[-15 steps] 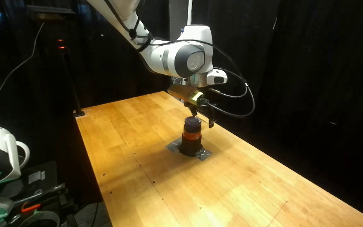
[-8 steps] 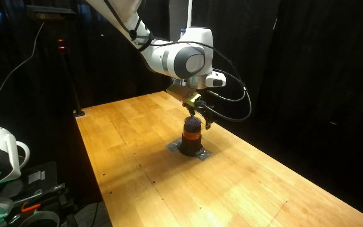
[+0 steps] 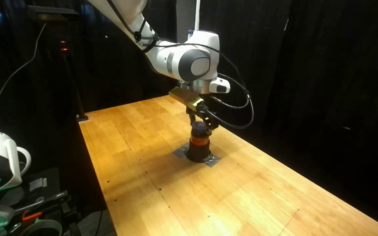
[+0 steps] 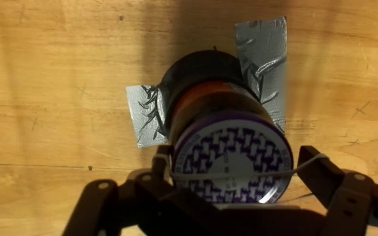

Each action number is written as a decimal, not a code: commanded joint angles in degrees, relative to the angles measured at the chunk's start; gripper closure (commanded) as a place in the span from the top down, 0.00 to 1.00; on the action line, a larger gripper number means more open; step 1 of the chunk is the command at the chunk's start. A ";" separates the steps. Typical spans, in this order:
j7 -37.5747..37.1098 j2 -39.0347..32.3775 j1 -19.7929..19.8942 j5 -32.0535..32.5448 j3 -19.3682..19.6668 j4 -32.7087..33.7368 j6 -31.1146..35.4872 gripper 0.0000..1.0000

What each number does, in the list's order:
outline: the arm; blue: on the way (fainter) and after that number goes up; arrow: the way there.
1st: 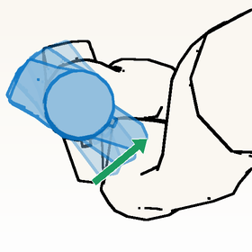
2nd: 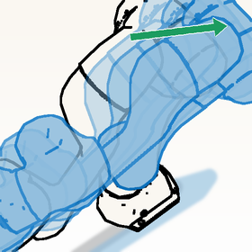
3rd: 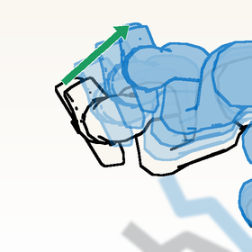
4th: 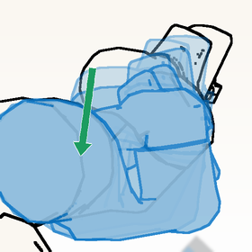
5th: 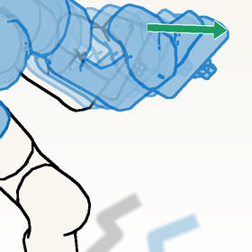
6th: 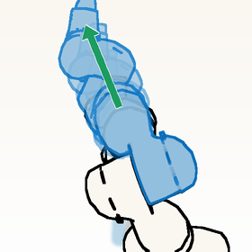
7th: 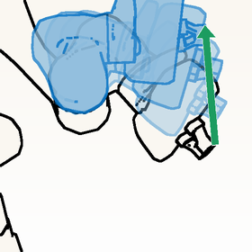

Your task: Put the rubber band on the cup

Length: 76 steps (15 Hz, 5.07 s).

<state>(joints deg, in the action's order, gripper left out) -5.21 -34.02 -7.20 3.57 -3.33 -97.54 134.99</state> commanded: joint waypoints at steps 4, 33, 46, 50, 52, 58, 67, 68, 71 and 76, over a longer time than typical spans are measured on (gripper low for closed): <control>-1.04 -1.33 -1.35 -0.46 -0.11 0.55 0.65 1.00; -9.60 -4.14 -6.69 9.93 8.24 -0.26 13.96 1.00; -7.44 6.62 -4.40 6.49 5.66 -13.42 9.87 1.00; -6.80 10.11 -3.48 5.45 4.73 -18.72 11.05 1.00; -6.45 11.92 -2.81 4.85 4.33 -21.32 11.62 1.00; -4.49 17.30 -0.44 3.50 3.21 -29.55 17.06 0.75; 1.84 26.45 2.63 -0.42 0.35 -48.36 46.75 0.05; 2.15 26.79 2.84 -0.37 0.12 -50.38 51.52 0.02; -0.20 26.18 4.96 2.44 -2.00 -55.16 65.37 0.00; -4.39 24.22 7.45 9.90 -2.48 -59.17 79.16 0.01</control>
<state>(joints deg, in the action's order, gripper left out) -6.93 -10.49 -2.08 9.33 -4.99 -153.50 207.71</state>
